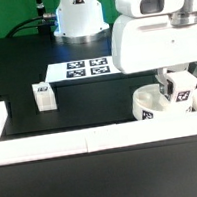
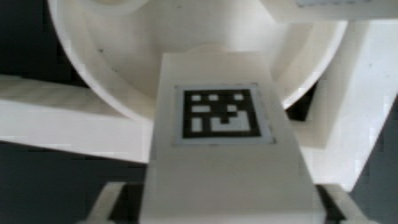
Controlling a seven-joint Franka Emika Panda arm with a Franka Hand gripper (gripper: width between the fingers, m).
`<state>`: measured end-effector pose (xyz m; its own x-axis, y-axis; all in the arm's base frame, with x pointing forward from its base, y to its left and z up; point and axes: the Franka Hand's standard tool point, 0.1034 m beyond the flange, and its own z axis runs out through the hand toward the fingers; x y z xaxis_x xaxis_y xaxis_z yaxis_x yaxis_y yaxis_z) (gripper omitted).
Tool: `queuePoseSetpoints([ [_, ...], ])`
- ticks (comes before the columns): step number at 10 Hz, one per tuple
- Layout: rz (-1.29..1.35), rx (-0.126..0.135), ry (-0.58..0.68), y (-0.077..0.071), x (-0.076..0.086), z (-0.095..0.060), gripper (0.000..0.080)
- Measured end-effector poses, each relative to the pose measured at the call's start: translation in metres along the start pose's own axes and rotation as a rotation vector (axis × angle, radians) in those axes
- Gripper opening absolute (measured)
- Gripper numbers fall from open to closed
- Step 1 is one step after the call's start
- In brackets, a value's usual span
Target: Assemble stool
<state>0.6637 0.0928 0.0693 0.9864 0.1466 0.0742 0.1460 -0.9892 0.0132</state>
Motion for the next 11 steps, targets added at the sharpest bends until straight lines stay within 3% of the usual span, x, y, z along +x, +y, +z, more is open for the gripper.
queuePoseSetpoints([
  [2,0.05,0.048,-0.024,0.0034,0.0004,-0.0065,0.0337],
  [3,0.083,0.05,-0.032,0.0056,0.0015,-0.0071,0.0337],
  [4,0.085,0.031,-0.036,0.0013,0.0011,-0.0053,0.0337],
  [11,0.027,0.044,-0.013,-0.0021,0.0036,0.002,0.0337],
])
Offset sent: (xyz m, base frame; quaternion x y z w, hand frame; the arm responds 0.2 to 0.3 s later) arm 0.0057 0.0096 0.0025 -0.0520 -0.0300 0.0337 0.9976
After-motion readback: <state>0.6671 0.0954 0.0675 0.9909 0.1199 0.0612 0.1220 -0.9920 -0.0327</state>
